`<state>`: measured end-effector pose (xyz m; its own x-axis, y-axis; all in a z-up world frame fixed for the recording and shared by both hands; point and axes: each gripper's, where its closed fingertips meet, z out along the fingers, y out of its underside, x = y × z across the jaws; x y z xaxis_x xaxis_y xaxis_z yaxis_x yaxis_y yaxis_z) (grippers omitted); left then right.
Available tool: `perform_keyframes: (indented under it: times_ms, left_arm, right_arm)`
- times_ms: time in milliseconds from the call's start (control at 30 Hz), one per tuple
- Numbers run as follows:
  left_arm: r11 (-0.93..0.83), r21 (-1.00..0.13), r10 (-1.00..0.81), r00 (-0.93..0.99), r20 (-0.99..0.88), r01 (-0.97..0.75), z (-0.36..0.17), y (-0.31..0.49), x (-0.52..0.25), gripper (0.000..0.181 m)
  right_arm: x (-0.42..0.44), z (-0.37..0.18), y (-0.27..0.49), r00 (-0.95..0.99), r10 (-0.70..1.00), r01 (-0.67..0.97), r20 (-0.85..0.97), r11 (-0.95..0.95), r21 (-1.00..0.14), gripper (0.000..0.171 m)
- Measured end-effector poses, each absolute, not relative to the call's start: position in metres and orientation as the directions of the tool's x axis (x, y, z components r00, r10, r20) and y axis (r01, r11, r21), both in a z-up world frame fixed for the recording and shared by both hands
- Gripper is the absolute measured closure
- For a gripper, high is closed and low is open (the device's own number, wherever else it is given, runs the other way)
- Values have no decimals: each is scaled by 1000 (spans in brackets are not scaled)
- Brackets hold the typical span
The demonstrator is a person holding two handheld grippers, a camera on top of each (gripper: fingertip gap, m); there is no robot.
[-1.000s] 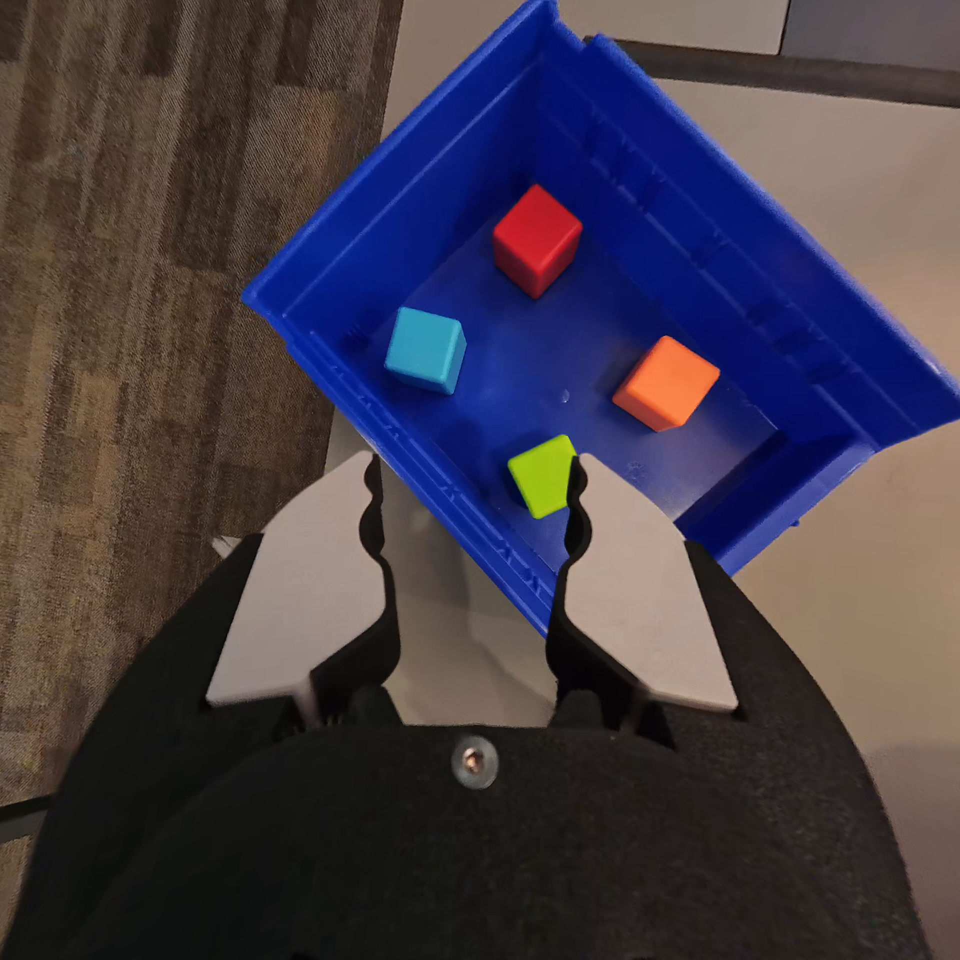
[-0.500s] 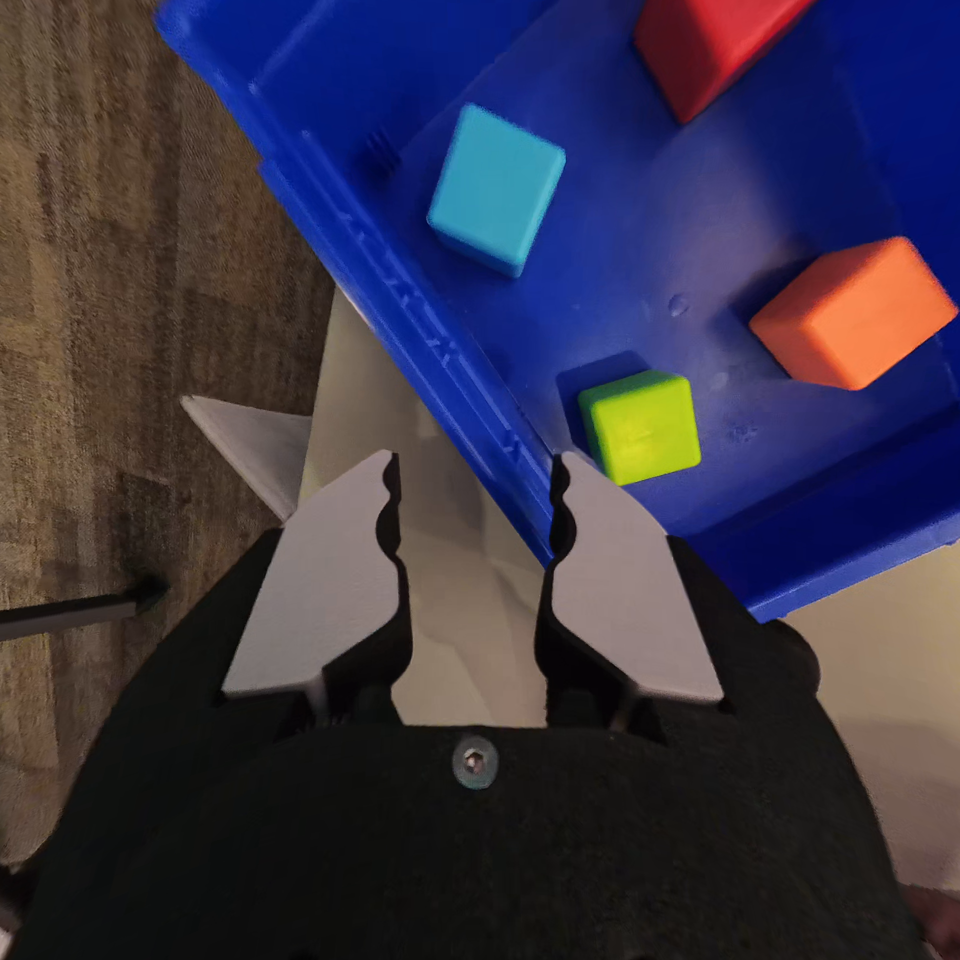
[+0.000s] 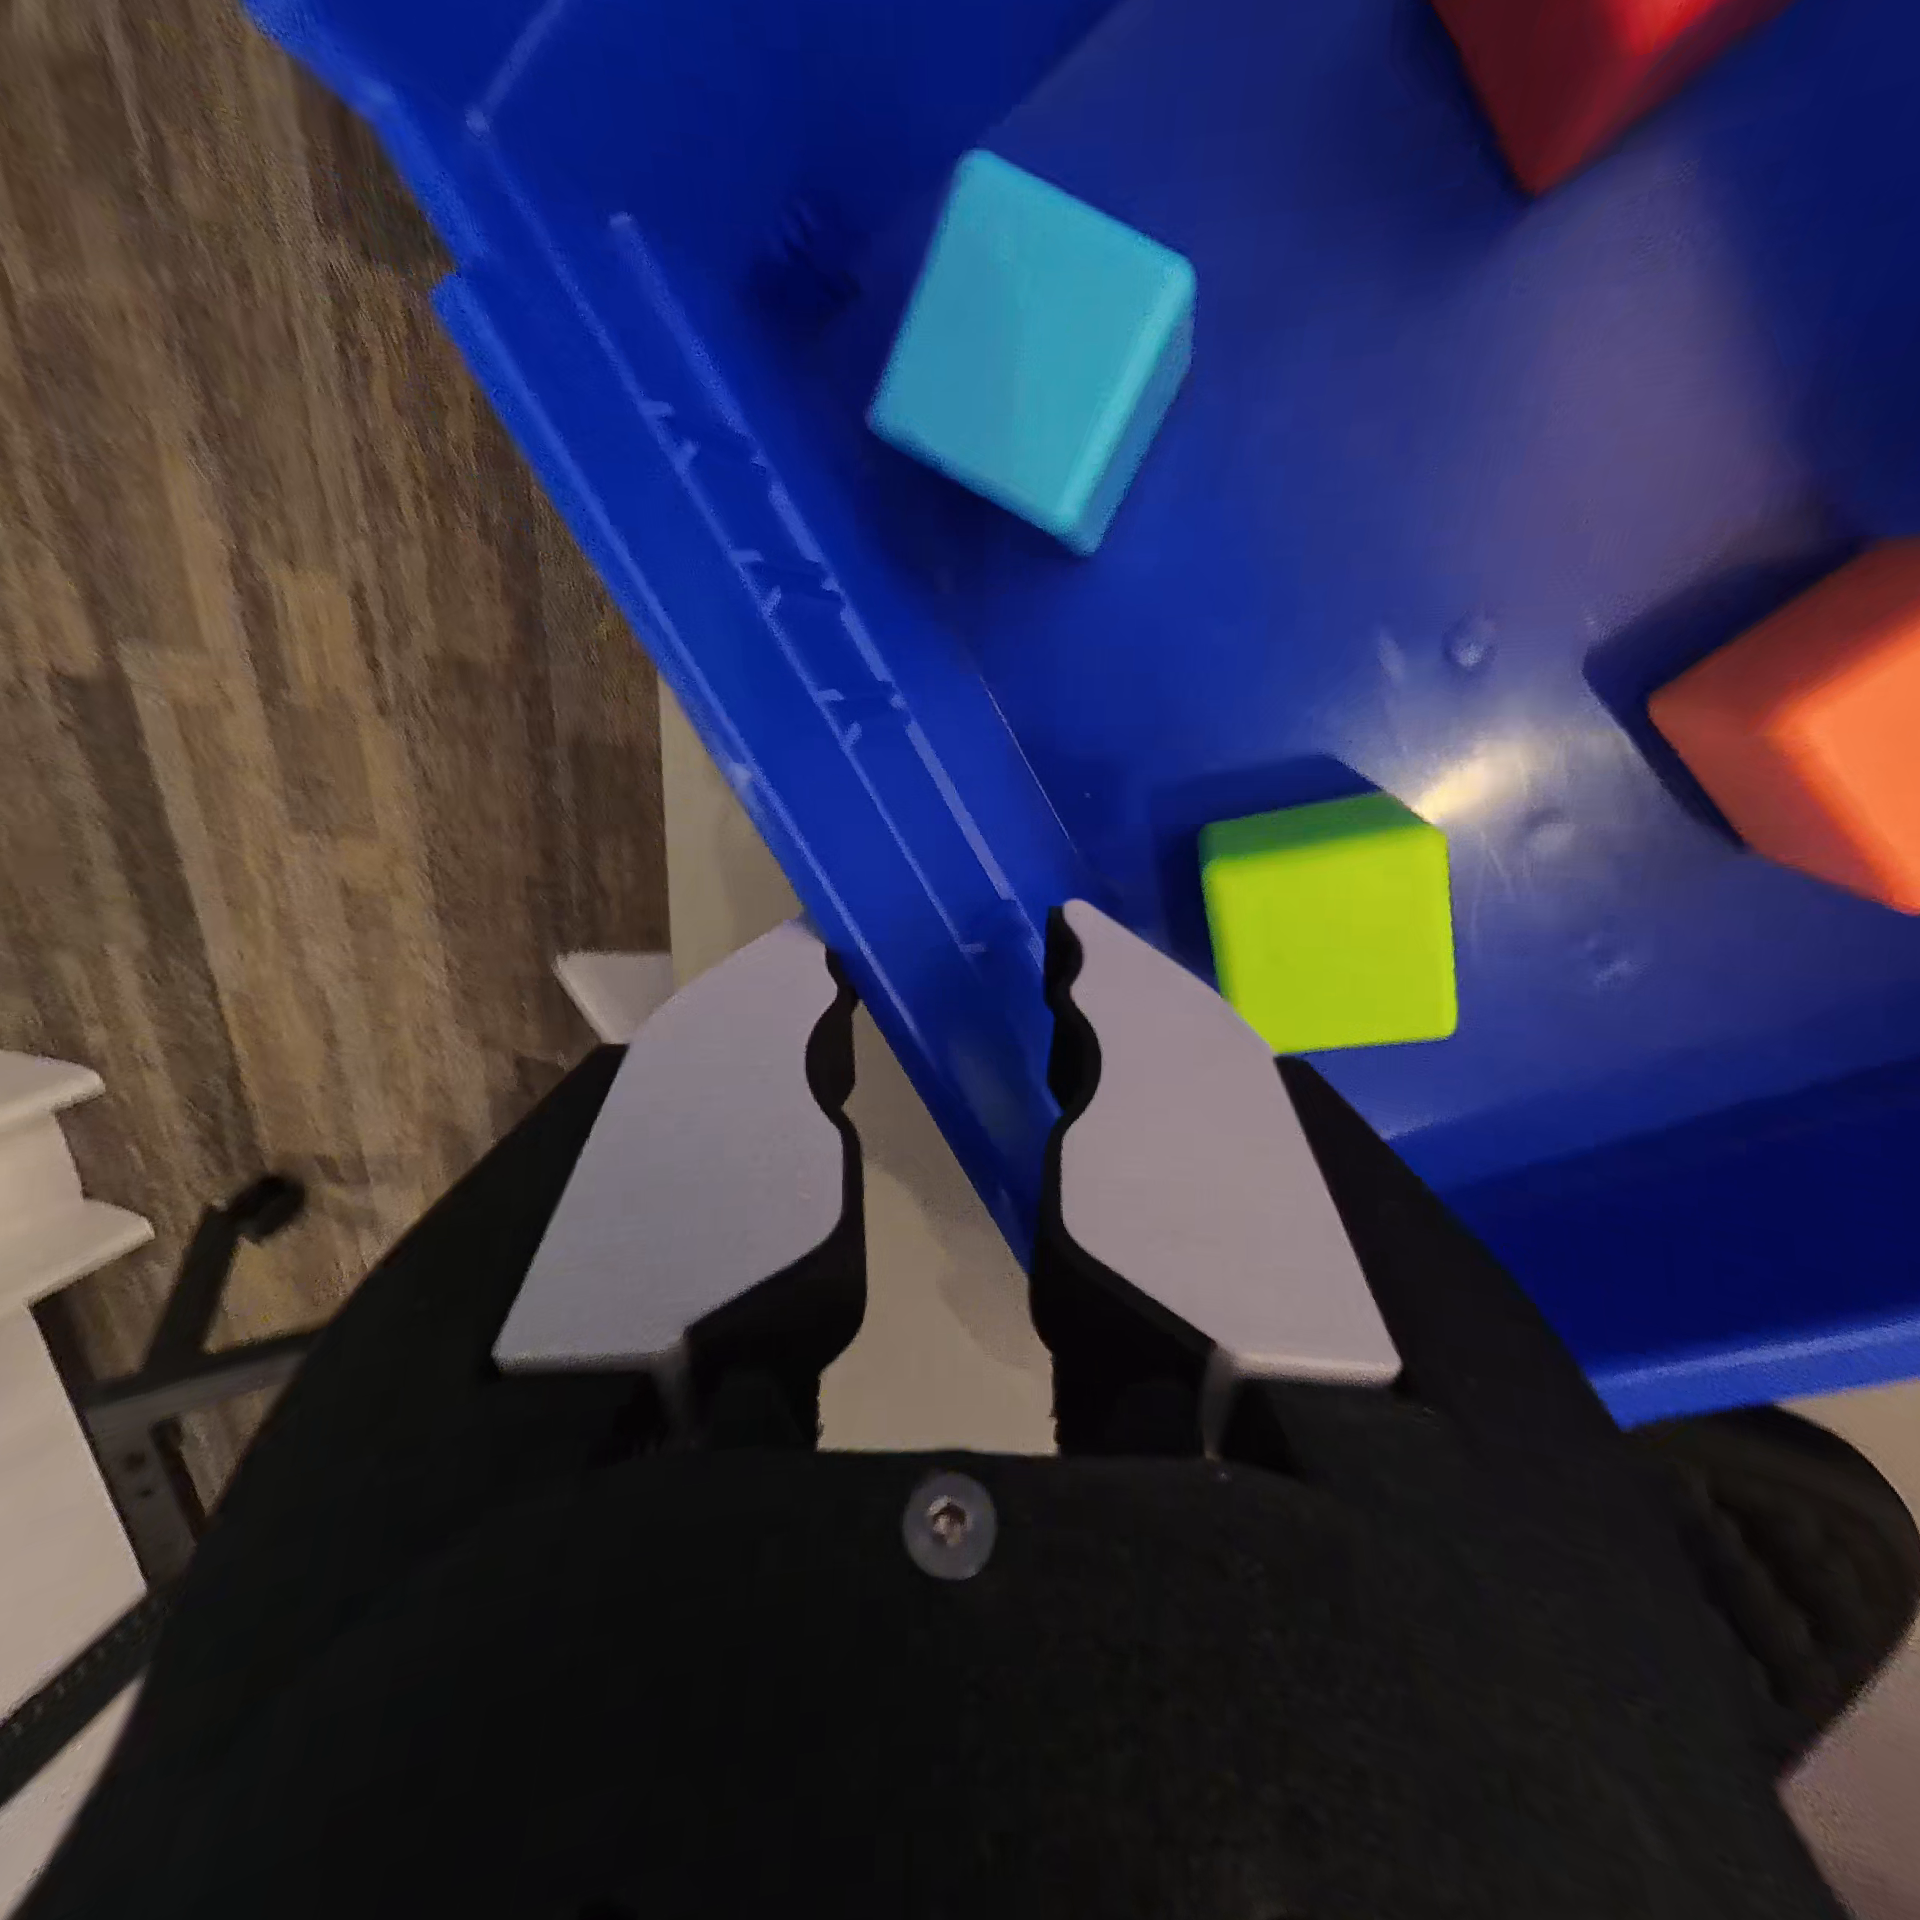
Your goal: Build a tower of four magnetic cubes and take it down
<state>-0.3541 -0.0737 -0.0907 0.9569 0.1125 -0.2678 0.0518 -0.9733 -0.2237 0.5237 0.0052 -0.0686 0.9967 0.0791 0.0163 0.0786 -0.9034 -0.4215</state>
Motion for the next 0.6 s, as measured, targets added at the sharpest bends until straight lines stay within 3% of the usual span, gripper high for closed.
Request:
perform_keyframes:
  times_ms: [233,600]
  left_arm:
    - [-906,-282,-162,875,-457,-315,-89,-17,-333,151]
    - [-854,-354,-221,883,-414,-380,-89,-3,-317,153]
  right_arm:
    - [524,-71,6,996,81,86,28,-908,-411,145]
    - [523,-75,6,995,88,98,43,-914,-394,143]
